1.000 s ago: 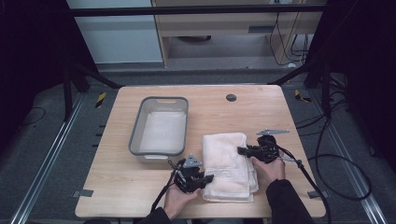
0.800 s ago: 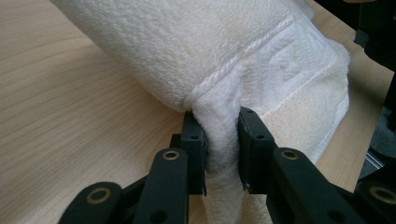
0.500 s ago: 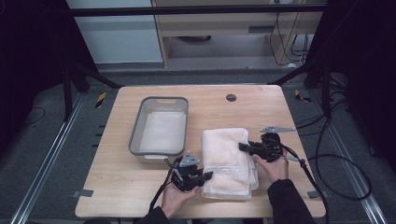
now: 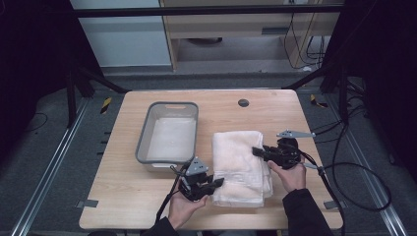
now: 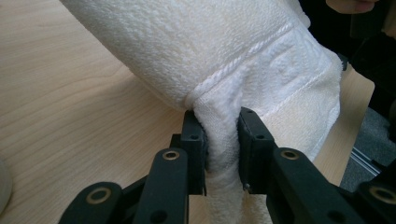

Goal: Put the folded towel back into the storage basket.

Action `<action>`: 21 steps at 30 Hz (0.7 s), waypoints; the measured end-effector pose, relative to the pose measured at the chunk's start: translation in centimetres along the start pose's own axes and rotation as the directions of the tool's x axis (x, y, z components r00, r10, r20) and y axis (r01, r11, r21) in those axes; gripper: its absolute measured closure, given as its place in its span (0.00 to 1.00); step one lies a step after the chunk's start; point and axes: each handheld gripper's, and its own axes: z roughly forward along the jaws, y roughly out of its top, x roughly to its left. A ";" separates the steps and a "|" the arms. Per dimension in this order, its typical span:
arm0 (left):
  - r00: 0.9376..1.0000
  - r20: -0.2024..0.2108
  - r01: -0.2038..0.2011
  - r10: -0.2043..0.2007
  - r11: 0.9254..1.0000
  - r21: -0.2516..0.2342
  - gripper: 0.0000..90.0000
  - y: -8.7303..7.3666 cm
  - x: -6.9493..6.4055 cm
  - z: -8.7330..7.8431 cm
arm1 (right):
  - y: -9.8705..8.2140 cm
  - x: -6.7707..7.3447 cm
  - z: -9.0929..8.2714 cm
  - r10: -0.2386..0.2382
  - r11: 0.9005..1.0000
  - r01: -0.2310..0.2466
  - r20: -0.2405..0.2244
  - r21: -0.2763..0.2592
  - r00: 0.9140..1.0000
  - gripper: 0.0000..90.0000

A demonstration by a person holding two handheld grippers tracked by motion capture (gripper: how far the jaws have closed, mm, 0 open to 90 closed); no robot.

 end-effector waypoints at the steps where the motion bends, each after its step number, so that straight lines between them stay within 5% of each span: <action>1: 1.000 0.000 -0.001 0.001 1.000 -0.004 0.82 0.1 0.0 -0.1 | 0.0 0.0 -0.1 -0.001 1.000 0.001 -0.003 -0.003 1.000 0.76; 21: 1.000 -0.014 -0.017 0.016 0.998 -0.067 0.82 1.3 0.1 -2.1 | 2.3 1.5 -0.7 -0.048 0.997 0.048 -0.008 -0.056 0.999 0.76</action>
